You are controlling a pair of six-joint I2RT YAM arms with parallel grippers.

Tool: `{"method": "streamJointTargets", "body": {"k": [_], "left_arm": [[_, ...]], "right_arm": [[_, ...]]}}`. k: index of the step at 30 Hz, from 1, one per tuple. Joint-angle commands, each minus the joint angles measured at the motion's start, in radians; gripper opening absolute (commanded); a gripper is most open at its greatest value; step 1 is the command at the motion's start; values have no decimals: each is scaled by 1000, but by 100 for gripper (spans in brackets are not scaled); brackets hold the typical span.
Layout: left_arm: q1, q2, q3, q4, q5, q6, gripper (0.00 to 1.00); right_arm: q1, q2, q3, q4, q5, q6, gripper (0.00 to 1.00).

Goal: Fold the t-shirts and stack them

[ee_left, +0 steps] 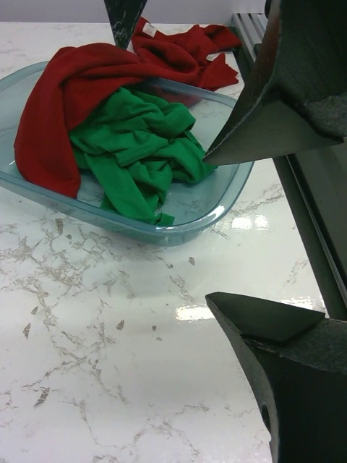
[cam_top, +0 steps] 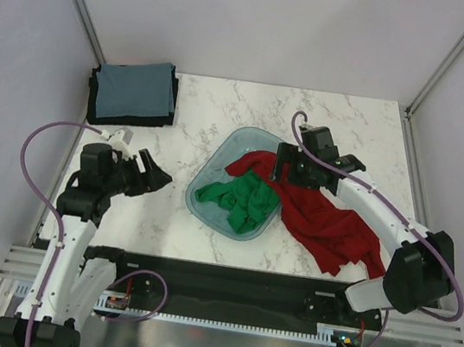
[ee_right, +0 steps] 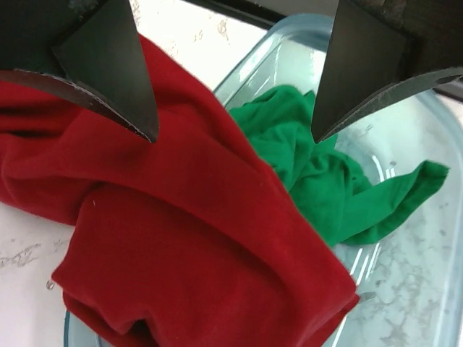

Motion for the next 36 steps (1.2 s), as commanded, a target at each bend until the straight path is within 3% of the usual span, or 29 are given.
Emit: {"method": "streamJointTargets", "body": {"k": [1,6,9,15,18,24,28,32,34,35,36], "left_arm": [[-5,-8,-2,24,-14,7,78],[-4,-2,0,24,-16,7,78],[-4,-1,0,22,-19,7,78],[-4,1,0,22,-22,7,78],[-5,4,0,22,-23,7,78],[-5,18,1,21,-22,9,78],[-4,12,0,21,-19,9,78],[-4,10,1,21,-20,9,78],[-4,16,1,21,-22,9,78],[-4,21,1,21,-19,9,79],[-4,24,3,21,-13,9,78]], "right_arm": [[15,39,38,69,62,-64,93],[25,114,93,62,106,-128,72],[30,154,122,28,129,-162,39],[30,162,150,-4,138,-188,0],[30,133,197,-36,152,-199,0],[27,-19,471,-217,282,-207,0],[22,-131,643,-331,622,-187,0],[4,-257,584,-371,812,-169,0],[1,-317,502,-371,811,-155,0],[2,-332,472,-371,775,-147,6],[4,-354,443,-372,746,-129,18]]}}
